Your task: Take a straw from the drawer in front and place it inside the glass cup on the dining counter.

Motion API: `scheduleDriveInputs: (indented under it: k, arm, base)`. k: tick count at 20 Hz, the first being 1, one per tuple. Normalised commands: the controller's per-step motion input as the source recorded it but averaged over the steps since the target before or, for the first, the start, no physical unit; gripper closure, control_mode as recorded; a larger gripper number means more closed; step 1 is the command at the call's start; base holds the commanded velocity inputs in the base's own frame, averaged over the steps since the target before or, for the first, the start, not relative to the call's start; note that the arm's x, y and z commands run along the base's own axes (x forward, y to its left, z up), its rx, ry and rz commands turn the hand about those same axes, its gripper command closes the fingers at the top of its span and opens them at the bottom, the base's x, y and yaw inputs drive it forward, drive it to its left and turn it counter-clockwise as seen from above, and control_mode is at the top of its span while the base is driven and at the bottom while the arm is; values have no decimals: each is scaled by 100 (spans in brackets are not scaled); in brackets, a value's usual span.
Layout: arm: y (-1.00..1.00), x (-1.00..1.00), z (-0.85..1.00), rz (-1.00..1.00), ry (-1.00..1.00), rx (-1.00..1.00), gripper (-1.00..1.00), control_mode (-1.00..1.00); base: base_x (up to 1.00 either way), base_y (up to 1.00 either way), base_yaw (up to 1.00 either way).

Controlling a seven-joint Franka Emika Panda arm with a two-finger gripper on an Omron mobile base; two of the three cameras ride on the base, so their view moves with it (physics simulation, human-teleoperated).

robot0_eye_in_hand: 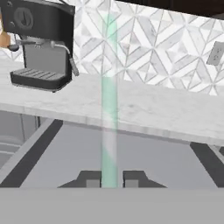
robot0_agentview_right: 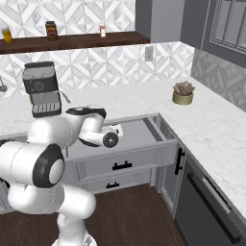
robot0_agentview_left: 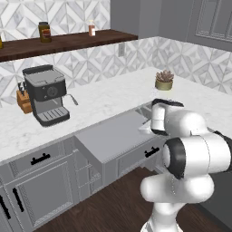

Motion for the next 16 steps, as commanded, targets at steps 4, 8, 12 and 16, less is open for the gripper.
scheduleDriveInputs:
  k: [4, 8, 12, 16]
  arm:
    - [0, -100, 100, 30, -17, -27, 100, -100]
    - [-4, -100, 100, 30, -17, -28, 100, -100]
    - [-14, -100, 100, 27, -7, -36, 100, -100]
    - [-15, -100, 75, 19, -5, -57, 100, -100]
  base:
    - [0, 0, 0]
    - [0, 0, 0]
    - [0, 0, 0]
    - [0, 0, 0]
